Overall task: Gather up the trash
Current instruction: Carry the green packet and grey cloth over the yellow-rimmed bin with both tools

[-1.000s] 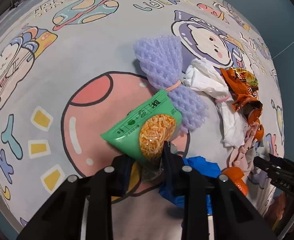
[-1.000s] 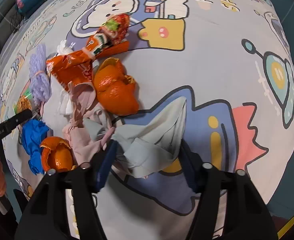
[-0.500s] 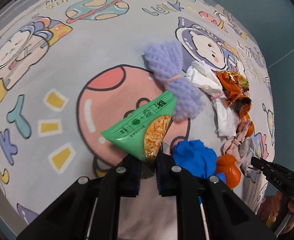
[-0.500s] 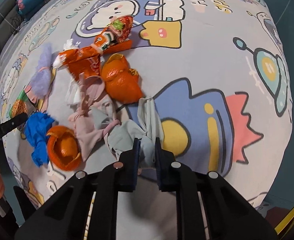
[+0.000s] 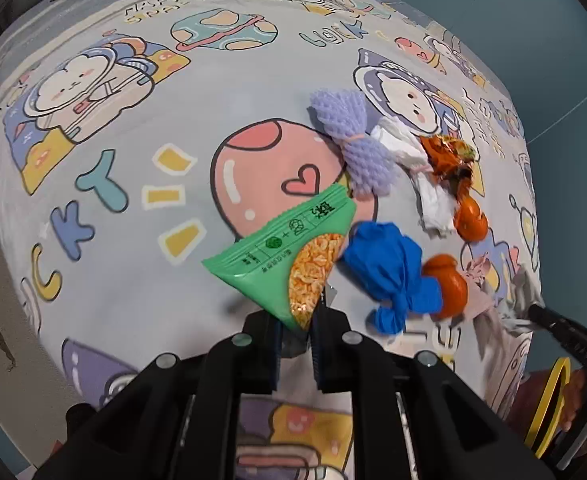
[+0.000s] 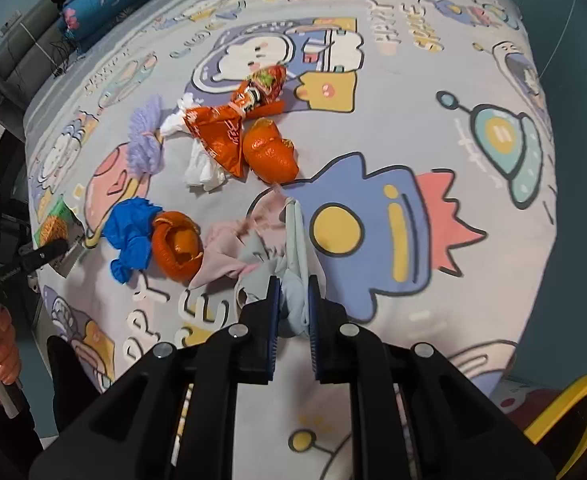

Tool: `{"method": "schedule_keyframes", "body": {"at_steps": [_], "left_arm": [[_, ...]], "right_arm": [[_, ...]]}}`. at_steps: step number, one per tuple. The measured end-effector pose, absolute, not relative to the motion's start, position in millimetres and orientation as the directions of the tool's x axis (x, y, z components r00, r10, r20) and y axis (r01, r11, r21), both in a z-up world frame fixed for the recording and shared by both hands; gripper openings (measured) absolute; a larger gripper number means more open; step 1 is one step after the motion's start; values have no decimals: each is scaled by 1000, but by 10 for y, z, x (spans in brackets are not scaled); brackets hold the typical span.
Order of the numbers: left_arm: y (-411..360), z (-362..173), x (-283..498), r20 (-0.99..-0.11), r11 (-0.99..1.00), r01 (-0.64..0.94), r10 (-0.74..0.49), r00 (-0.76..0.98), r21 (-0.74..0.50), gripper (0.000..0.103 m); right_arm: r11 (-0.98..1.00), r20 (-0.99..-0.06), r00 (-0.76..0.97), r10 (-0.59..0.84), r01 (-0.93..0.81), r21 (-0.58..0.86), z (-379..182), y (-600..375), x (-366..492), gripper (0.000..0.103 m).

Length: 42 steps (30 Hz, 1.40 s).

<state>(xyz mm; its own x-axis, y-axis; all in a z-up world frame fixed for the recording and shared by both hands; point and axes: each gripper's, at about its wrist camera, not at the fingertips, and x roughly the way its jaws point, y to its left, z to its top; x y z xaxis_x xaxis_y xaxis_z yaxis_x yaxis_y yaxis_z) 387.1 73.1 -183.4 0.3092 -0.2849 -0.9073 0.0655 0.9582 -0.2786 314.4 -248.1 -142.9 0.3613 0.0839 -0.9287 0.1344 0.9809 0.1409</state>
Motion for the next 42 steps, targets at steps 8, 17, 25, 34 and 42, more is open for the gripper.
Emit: {"method": "schedule_keyframes", "body": {"at_steps": [8,17,25,34,42], "left_arm": [[716,-1677,3539,-903,956,82,-293,313,-282,11],[468,-1513,3291,-895,948,131,-317,315,-290,11],[218,-1316,3089,-877,934,192,-349,329,-300,11],[-114,-1187,2875,-866,914,262,-385,319,-310,11],[-462,-1090,2681,-860,890,335,-413,301,-311,11]], "right_arm": [[977,-902,420,94,137,166,-1124,-2660,2794,12],[973,-882,462,91,147,178,-896,-2842,2456,12],[964,-858,506,87,175,201,-703,-3045,2164,12],[954,-823,563,71,203,221,-458,-3252,1879,11],[942,-795,605,47,238,237,-249,-3492,1610,11]]}}
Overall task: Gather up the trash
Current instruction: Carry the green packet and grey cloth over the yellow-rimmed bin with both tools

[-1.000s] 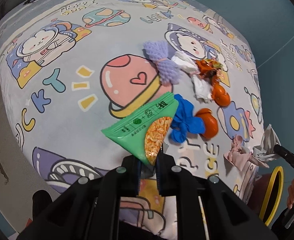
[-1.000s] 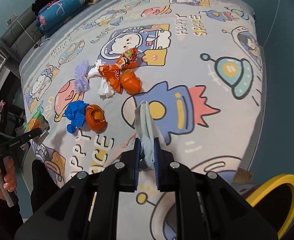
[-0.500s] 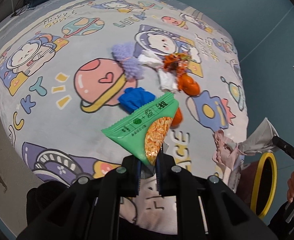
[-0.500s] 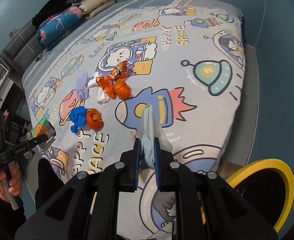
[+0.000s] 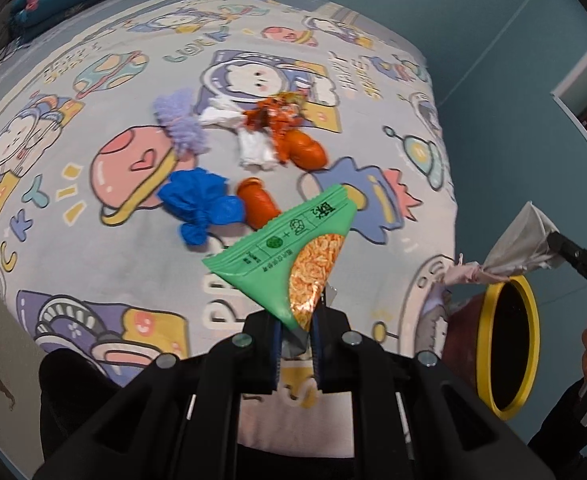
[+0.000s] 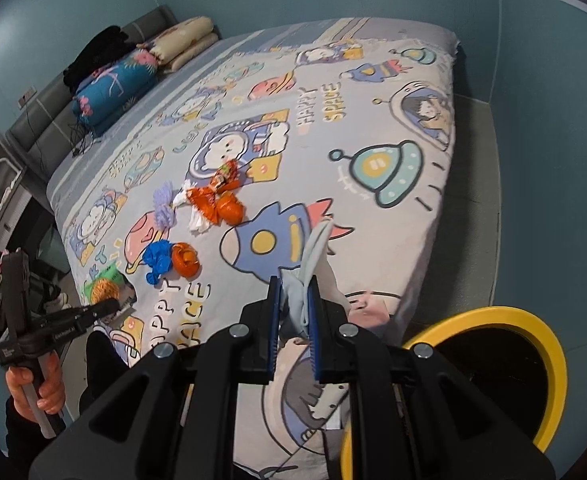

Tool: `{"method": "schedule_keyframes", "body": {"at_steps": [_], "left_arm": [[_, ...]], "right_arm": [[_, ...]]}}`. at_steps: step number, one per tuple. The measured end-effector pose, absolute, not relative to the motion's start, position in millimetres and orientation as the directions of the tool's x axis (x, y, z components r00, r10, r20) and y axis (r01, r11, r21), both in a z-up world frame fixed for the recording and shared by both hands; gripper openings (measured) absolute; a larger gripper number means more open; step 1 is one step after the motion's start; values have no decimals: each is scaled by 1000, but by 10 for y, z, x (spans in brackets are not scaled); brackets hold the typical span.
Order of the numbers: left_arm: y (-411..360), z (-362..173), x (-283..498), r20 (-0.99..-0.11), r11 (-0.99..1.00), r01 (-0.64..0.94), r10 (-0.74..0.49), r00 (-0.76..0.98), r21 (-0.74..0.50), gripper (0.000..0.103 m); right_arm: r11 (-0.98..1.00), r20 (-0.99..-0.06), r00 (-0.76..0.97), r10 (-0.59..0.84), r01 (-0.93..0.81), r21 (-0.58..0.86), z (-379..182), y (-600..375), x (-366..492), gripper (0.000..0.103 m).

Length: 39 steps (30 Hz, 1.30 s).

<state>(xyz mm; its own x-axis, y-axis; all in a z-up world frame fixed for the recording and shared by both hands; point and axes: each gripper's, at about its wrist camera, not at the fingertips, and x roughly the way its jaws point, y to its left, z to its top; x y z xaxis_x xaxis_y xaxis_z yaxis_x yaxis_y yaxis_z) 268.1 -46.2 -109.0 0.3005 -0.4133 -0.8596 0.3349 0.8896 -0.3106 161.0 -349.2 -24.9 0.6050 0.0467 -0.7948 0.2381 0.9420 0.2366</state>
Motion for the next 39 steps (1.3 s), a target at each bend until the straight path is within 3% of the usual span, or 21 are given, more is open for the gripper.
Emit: {"method": "schedule_keyframes", "body": {"at_steps": [24,39], "left_arm": [[-2000,-718,1858,-812,682,642,-563,154,-350,11],[-2495,-660,1480,-825,609,726,-555,103,-320,11]], "right_arm": [[862,-744,662,-90,426,275,75,-4278,523,12],[824,-710,694,-120,469,319,127,-4536,118,12]]}}
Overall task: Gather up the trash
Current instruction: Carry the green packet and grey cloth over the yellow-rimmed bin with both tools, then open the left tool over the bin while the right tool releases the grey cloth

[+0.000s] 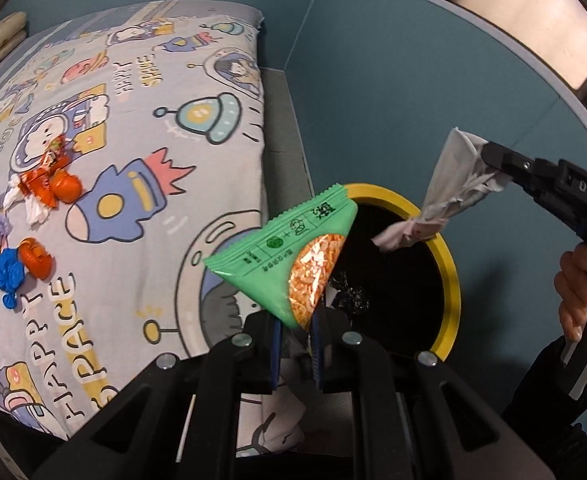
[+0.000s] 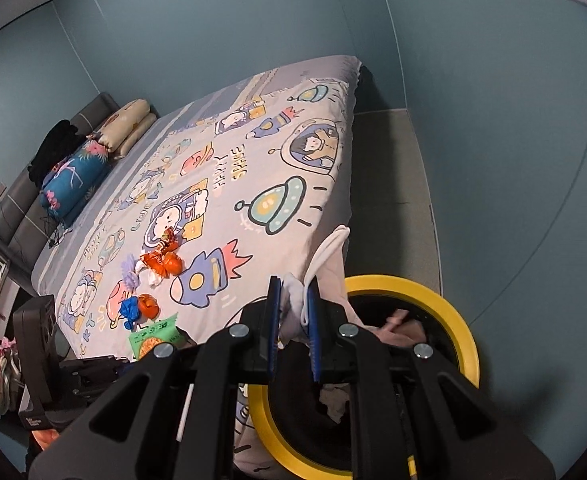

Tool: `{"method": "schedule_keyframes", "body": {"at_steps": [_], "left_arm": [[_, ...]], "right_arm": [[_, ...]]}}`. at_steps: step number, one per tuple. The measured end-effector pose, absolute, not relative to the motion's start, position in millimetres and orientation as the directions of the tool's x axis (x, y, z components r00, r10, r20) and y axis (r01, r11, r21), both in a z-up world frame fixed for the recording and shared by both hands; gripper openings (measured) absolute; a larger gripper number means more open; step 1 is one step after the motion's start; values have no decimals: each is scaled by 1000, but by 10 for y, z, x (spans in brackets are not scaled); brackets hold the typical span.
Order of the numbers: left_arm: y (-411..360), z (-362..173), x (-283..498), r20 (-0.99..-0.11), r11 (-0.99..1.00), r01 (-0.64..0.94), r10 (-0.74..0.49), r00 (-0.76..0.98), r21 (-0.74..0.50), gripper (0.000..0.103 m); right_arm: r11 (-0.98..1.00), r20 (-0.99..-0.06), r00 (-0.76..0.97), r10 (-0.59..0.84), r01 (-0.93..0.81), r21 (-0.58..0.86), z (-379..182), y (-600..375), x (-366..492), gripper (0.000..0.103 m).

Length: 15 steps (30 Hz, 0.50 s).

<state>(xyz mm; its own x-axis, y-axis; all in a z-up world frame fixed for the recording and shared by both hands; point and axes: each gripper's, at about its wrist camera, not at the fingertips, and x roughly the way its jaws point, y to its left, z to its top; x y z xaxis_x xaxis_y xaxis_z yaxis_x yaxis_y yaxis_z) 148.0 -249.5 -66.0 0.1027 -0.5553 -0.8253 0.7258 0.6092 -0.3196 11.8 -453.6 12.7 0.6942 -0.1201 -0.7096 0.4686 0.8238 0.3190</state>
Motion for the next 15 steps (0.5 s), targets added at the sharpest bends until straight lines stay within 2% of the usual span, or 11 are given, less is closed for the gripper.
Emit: {"method": "schedule_keyframes", "body": {"at_steps": [15], "left_arm": [[-2972,-850,1151,-858,543,789,-512,37,-289,11]], "right_arm": [[780,-757,650,-69,508,366,-291,-4799,-42,12]]}}
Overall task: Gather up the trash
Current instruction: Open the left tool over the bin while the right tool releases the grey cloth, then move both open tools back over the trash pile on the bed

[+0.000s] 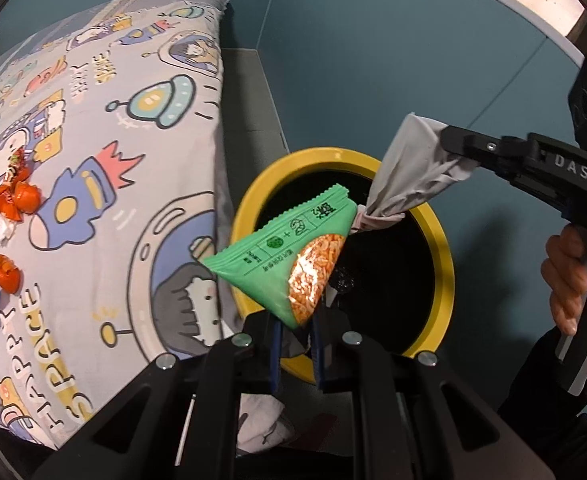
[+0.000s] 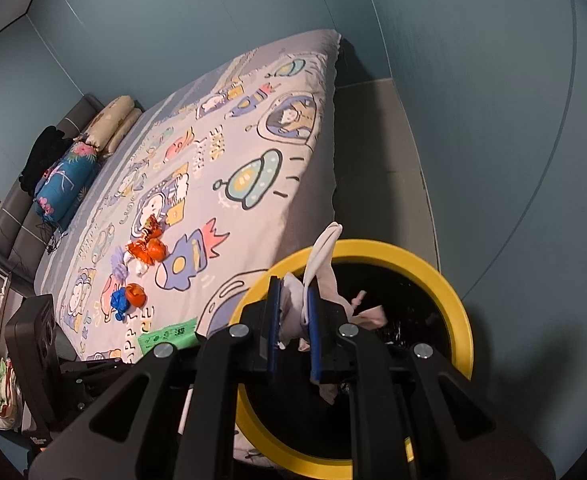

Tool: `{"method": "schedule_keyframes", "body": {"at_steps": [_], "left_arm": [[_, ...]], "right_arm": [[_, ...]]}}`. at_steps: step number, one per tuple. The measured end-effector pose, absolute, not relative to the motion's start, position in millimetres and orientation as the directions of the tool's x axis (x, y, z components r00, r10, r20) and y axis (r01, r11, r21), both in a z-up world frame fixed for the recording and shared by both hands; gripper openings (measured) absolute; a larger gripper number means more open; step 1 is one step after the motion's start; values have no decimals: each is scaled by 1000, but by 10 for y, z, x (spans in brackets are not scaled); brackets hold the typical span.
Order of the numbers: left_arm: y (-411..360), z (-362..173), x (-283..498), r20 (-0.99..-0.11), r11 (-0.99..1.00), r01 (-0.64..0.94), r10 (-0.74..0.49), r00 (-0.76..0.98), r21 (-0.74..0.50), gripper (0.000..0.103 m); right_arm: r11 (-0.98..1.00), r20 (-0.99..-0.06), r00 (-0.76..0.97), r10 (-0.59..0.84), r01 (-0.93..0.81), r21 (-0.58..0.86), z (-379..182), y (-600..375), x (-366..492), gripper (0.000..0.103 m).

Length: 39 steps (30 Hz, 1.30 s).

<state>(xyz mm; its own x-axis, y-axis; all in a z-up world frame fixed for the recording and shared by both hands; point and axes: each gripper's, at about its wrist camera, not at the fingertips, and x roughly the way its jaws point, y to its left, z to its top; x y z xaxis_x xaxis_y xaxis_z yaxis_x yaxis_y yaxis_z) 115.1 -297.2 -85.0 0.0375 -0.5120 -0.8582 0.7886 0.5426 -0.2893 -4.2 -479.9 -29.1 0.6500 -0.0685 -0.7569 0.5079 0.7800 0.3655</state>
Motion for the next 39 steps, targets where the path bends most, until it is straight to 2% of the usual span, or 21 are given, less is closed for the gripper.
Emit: {"method": "schedule_keyframes", "body": {"at_steps": [14,17,20,21,25,28,33,39], "left_arm": [[-3217,-993,1020,-873,510,814,-487,8,-277,12],[-3211,-1006,1020,-872,511,810,-490,0,-287,15],[-3198,-994,1022,-869,516,808,-495,10,-284,34],[-3192,-987,1021,-868,519,808,-497,19,-280,37],[-3168,-978,1036,-865,525,801,-502,17,-288,44],[-3143,-951,1055,-860,531,799,-509,33,-283,52],[-3052,-895,1129,-856,559,785,-512,71,-269,64],[-2817,-827,1361,-848,624,737,-512,135,-260,70]], "right_arm": [[768,-784,621,-8,505,393,-537,-4927,-4,13],[761,-788,616,-5,513,396,-556,-4962,-6,13],[750,-790,613,-10,527,400,-569,-5004,-23,16],[747,-790,613,-12,531,401,-568,-5021,-29,17],[735,-783,622,-28,544,405,-543,-5075,-74,22],[731,-775,631,-37,546,409,-513,-5095,-100,32],[736,-764,644,-43,538,411,-464,-5075,-111,35],[754,-756,653,-49,521,401,-419,-5015,-62,44]]}}
